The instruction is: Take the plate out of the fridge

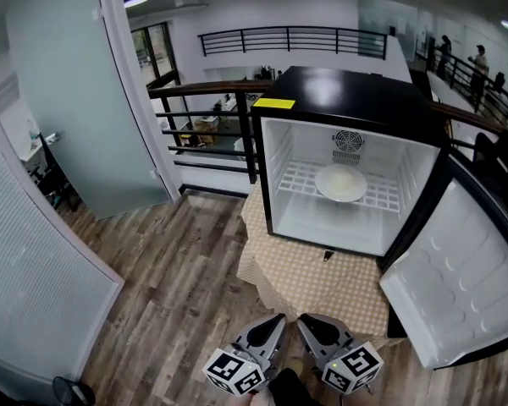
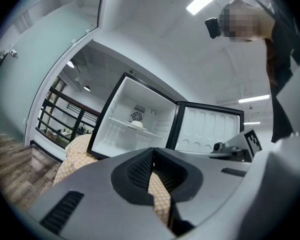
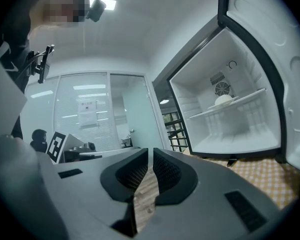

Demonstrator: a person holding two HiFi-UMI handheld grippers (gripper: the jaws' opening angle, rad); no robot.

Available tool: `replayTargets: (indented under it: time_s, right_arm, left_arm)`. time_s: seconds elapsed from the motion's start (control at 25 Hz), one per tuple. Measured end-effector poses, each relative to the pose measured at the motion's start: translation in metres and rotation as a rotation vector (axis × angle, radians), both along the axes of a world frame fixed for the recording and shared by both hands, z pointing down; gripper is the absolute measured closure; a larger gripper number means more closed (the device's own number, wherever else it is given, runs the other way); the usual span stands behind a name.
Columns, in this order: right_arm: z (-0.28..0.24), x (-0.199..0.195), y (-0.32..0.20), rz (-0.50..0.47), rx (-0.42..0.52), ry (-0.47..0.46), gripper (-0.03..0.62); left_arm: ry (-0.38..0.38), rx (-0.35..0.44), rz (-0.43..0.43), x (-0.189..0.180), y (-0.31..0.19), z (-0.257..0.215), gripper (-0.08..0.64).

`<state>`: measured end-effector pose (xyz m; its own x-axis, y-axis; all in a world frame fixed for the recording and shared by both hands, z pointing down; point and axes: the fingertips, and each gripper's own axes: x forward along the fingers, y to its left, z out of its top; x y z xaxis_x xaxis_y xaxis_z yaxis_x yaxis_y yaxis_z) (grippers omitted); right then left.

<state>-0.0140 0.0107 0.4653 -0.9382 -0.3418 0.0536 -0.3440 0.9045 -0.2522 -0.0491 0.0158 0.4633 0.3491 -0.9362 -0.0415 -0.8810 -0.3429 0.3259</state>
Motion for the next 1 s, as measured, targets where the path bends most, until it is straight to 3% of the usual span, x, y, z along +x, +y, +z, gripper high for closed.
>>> replayTargets:
  time_s: [0.36,1.0]
  right_arm:
    - [-0.019,-0.034,-0.075,0.030,0.001,-0.027,0.543]
    - [-0.021,-0.039,-0.160,0.125,-0.044,-0.062,0.543]
  left_arm:
    - [-0.016,0.026,0.046,-0.025,-0.081,-0.016,0.551]
    - [-0.010,0.022,0.153,-0.026,-0.170,-0.015,0.551]
